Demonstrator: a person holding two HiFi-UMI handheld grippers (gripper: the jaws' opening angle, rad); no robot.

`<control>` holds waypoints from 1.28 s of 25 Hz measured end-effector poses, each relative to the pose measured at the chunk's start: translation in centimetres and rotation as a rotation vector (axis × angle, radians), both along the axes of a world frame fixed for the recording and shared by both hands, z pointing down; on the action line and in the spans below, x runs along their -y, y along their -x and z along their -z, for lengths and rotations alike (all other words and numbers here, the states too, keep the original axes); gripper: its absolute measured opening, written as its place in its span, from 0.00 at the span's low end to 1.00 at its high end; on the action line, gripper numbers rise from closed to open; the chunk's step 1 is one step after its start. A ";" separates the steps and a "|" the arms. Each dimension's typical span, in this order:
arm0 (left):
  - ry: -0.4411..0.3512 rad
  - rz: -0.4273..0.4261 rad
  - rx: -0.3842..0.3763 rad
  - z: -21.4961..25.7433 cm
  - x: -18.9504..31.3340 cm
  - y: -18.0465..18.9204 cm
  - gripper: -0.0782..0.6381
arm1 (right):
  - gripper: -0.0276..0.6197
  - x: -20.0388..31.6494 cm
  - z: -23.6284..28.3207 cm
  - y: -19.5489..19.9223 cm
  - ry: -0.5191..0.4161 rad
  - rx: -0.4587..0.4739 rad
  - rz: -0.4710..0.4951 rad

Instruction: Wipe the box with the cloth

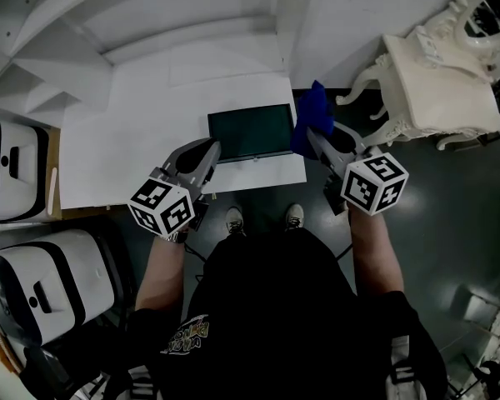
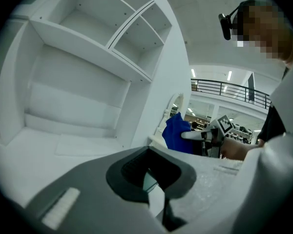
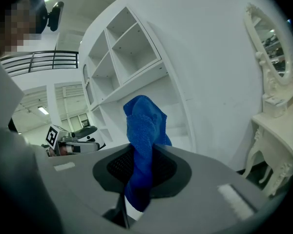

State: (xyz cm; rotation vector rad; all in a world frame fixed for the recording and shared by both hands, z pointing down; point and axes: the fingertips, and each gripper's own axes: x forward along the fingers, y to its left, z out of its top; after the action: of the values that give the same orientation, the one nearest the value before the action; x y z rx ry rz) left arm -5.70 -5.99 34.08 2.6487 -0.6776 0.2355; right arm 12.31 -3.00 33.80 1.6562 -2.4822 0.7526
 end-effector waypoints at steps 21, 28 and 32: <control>0.097 0.003 0.020 -3.7 -2.6 1.1 0.11 | 0.18 -3.3 -3.5 0.3 0.081 0.011 -0.009; 0.116 -0.017 0.021 -4.2 -3.3 0.6 0.11 | 0.18 -3.8 -4.1 1.0 0.094 0.011 0.006; 0.127 -0.024 0.022 -4.4 -3.5 0.3 0.11 | 0.18 -4.2 -4.6 1.0 0.106 0.010 0.009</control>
State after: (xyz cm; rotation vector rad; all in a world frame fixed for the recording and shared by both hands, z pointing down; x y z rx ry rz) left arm -6.01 -2.44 38.46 2.5375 -0.6167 0.3047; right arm 11.28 1.18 38.40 1.6082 -2.4093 0.8774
